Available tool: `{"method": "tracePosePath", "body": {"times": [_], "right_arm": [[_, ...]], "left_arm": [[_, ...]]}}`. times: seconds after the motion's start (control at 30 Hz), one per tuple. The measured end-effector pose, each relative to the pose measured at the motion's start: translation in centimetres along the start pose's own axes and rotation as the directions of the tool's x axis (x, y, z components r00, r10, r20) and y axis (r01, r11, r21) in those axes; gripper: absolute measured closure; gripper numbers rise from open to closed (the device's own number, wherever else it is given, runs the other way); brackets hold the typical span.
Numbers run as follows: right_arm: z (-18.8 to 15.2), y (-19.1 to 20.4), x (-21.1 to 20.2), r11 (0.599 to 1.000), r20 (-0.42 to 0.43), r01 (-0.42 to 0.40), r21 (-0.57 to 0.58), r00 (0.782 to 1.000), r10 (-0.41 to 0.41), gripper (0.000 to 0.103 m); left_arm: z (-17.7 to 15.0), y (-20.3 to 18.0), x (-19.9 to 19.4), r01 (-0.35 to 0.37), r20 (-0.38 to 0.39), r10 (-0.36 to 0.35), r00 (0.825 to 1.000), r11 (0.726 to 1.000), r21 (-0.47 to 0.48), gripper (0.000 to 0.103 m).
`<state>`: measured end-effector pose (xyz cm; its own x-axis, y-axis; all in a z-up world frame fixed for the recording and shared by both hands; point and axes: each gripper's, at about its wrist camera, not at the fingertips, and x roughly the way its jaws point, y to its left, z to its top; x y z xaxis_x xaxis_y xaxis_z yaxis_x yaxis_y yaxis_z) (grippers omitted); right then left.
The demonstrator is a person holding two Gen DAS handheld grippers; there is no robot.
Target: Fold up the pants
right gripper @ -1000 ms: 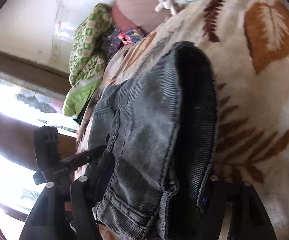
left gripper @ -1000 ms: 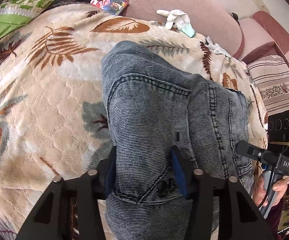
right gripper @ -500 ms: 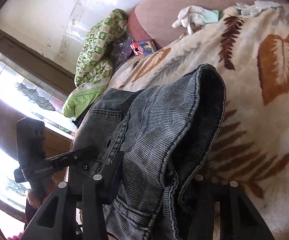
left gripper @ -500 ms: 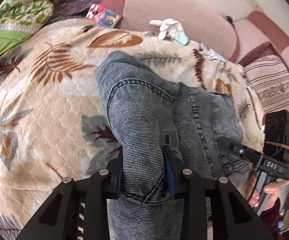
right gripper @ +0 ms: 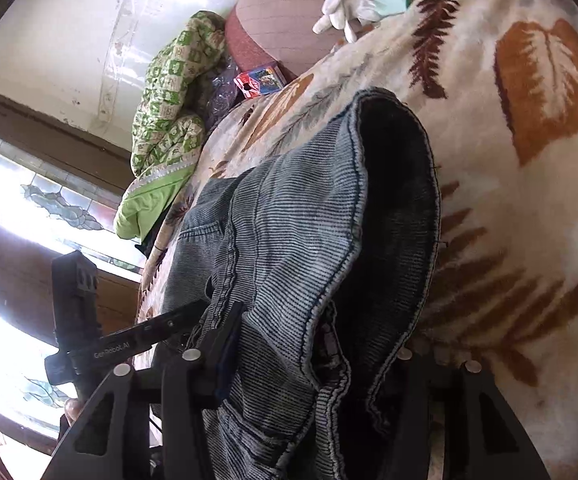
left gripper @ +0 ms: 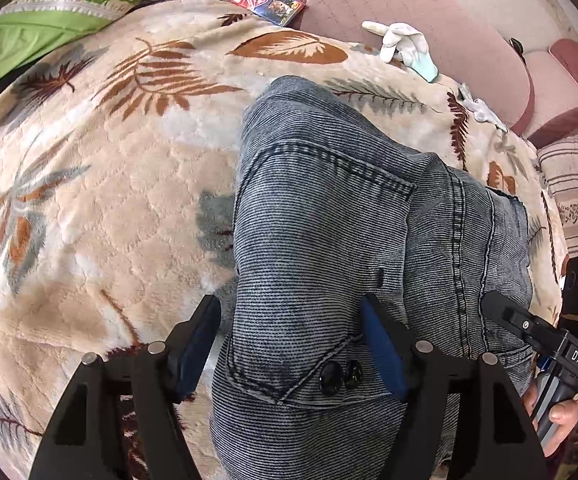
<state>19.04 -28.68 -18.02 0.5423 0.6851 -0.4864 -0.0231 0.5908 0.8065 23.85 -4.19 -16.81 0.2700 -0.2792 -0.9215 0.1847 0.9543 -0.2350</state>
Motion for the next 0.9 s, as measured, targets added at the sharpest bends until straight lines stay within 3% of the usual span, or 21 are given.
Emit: {"method": "tracePosePath", "body": {"times": [0.07, 0.37, 0.57, 0.73, 0.83, 0.9], "right_arm": [[-0.1, 0.1, -0.1, 1.000, 0.002, 0.002, -0.004, 1.000, -0.002, 0.049], [-0.9, 1.7, -1.5, 0.997, 0.053, 0.039, -0.072, 0.998, -0.035, 0.049], [-0.7, 2.8, -2.8, 0.993, 0.104, 0.034, -0.117, 0.994, -0.022, 0.049], [-0.5, 1.3, -1.4, 0.995, 0.050, 0.065, -0.070, 0.997, -0.061, 0.050], [-0.4, -0.1, -0.7, 1.000, 0.017, 0.012, 0.004, 1.000, -0.012, 0.050], [-0.4, 0.1, -0.8, 1.000, 0.017, 0.014, -0.005, 1.000, -0.014, 0.050]], "left_arm": [[-0.1, -0.2, -0.1, 0.023, -0.001, -0.023, 1.000, 1.000, -0.004, 0.047], [-0.1, -3.4, -2.0, -0.083, 0.046, 0.079, 0.996, 0.993, 0.085, 0.069], [0.1, -3.4, -3.2, -0.077, 0.078, 0.071, 0.994, 0.994, 0.075, 0.070], [-0.3, -1.7, -1.3, -0.075, 0.028, 0.074, 0.997, 0.997, 0.009, 0.059], [-0.3, -1.5, -1.4, -0.069, 0.031, 0.069, 0.997, 0.998, -0.005, 0.056], [-0.4, -1.8, -1.5, -0.100, 0.031, 0.099, 0.995, 0.995, 0.004, 0.052]]}}
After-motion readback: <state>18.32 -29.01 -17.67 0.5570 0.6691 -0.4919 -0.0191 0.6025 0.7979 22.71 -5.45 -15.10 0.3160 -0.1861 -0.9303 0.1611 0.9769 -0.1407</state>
